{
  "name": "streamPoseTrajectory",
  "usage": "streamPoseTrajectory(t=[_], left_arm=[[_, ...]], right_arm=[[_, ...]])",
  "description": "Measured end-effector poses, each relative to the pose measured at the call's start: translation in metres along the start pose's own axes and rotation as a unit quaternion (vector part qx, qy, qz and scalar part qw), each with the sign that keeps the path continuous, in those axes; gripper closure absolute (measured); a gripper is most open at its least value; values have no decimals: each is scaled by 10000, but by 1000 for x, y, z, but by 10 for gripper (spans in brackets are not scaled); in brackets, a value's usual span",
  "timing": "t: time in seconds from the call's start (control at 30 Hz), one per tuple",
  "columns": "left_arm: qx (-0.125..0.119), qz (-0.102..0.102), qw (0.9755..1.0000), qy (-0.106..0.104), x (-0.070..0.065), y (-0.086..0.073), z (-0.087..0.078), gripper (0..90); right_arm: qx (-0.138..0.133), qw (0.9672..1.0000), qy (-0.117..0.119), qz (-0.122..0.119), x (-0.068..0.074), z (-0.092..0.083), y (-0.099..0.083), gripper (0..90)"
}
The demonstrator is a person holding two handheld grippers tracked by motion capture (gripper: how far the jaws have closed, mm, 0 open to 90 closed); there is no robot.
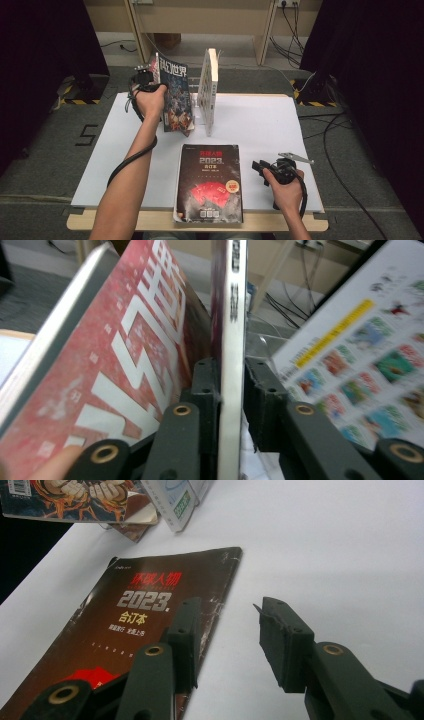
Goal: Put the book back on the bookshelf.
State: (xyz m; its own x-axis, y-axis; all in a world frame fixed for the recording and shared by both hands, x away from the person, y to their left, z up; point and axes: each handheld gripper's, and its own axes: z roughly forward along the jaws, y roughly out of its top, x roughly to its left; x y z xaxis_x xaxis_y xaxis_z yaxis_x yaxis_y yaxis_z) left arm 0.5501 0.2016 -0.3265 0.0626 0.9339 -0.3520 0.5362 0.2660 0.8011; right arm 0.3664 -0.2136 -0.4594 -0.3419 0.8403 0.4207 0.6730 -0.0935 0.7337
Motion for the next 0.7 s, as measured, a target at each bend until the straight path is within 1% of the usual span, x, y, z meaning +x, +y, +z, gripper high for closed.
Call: streamPoseTrajectory(t=[0.07,0.1,0.17,0.23,0.27,0.33,0.4,0.47,0.57,0.6,0.67,0.7], left_arm=[[65,85,9999,-104,0,2,-6,734],[110,88,9998,-168,1,2,-9,729],[235,21,9991,-346,4,2,-14,724],[308,25,9985,-456,6,3,-17,713],[309,41,9986,-437,7,4,-18,693],[218,96,9990,-374,8,8,-18,641],[187,14,9988,-461,10,12,-15,648],[152,8,9994,-320,10,16,-11,650],[137,-38,9995,-277,10,19,-4,651],[139,-45,9996,-233,10,20,-2,652],[171,-33,9997,-169,10,22,2,656],[189,10,9997,-148,10,24,4,654]], right_arm=[[24,10000,4,20,0,1,-1,612],[41,10000,12,22,0,1,-1,612],[46,10000,11,0,-1,1,-2,612],[51,10000,33,11,-1,1,-2,611],[56,10000,36,21,-1,1,-2,610],[79,10000,36,41,0,2,-1,608],[95,9999,42,27,0,2,-1,605],[98,9999,49,23,0,2,-1,604],[104,9999,56,30,1,2,-1,603],[105,9999,60,25,0,2,-1,602],[102,9999,63,40,0,2,-1,602],[110,9999,71,61,-1,2,-1,601]])
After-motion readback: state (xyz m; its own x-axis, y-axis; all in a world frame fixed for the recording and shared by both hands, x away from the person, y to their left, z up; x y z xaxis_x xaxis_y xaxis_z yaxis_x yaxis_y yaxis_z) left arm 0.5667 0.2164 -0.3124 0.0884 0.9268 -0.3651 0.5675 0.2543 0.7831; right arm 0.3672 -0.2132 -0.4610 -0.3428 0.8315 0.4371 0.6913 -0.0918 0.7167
